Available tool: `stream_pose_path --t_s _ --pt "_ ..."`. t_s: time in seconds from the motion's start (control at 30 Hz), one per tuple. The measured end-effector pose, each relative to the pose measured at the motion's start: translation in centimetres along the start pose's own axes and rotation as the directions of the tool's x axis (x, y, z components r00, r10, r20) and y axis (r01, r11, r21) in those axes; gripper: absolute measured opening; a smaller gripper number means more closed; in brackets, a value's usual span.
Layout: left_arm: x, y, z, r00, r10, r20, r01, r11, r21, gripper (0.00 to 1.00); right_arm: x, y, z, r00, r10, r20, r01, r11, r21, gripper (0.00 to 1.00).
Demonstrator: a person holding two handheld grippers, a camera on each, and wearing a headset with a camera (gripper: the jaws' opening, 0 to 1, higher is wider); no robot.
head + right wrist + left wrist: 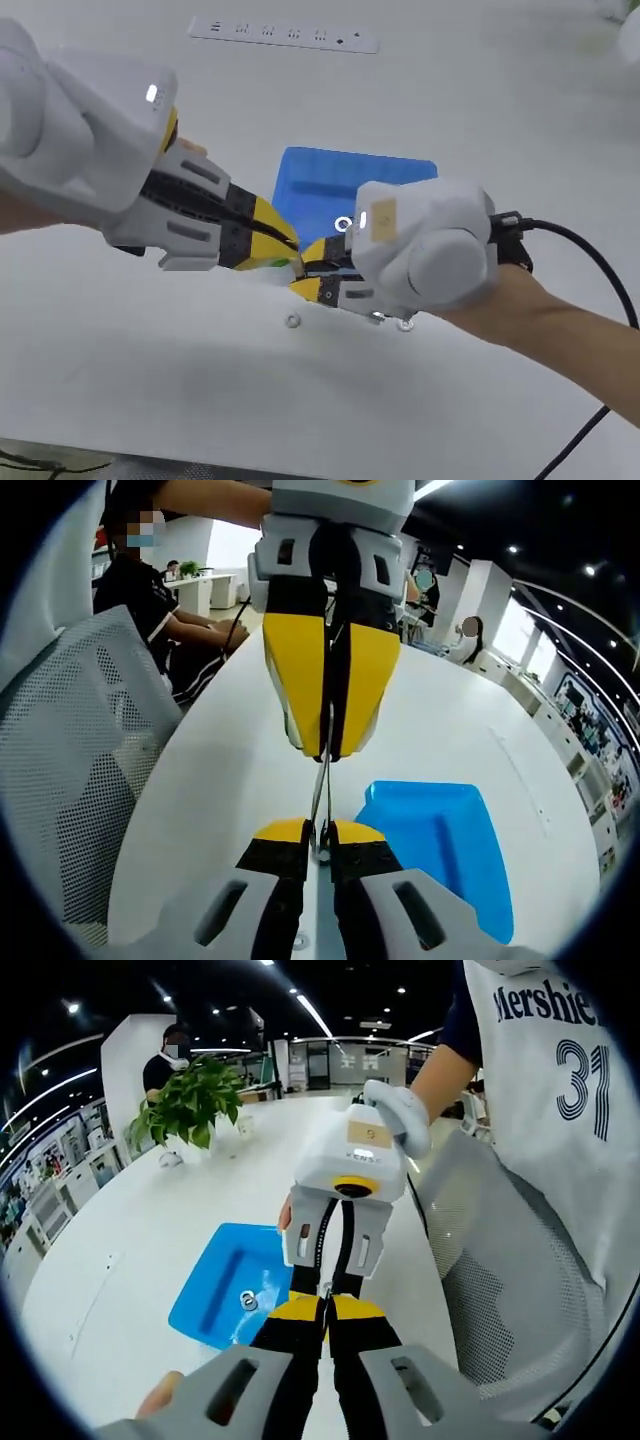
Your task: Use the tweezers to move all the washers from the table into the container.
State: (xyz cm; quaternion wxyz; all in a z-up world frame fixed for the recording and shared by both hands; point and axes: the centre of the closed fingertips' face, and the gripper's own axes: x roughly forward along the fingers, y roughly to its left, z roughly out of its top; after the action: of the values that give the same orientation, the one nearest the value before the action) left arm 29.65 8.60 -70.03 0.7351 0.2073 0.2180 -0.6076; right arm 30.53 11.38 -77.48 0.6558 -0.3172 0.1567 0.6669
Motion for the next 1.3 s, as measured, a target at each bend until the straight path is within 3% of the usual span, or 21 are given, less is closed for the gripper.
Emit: stream_pose_path --t_s 0.23,0.73,1.3 --pt "0.28 0.16 -0.81 0.9999 -0.011 -0.013 0.011 1.0 -0.017 0.05 0.55 0.21 -0.5 0.9999 0.016 -0.002 -0.016 1.0 0.018 0.09" --pt "0.16 0.18 -0.15 0.9998 -0.018 -0.001 0.018 1.0 -0.025 0.05 -0.1 0.13 -0.3 0.9999 0.002 0.015 -0.003 0.999 0.048 0.11" --pt "0.69 0.49 -0.4 0.9994 -0.025 -0.023 0.025 1.0 -0.013 0.05 0.19 0.12 -0.77 0.9999 0.012 0.007 -0.013 0.997 0.07 0.12"
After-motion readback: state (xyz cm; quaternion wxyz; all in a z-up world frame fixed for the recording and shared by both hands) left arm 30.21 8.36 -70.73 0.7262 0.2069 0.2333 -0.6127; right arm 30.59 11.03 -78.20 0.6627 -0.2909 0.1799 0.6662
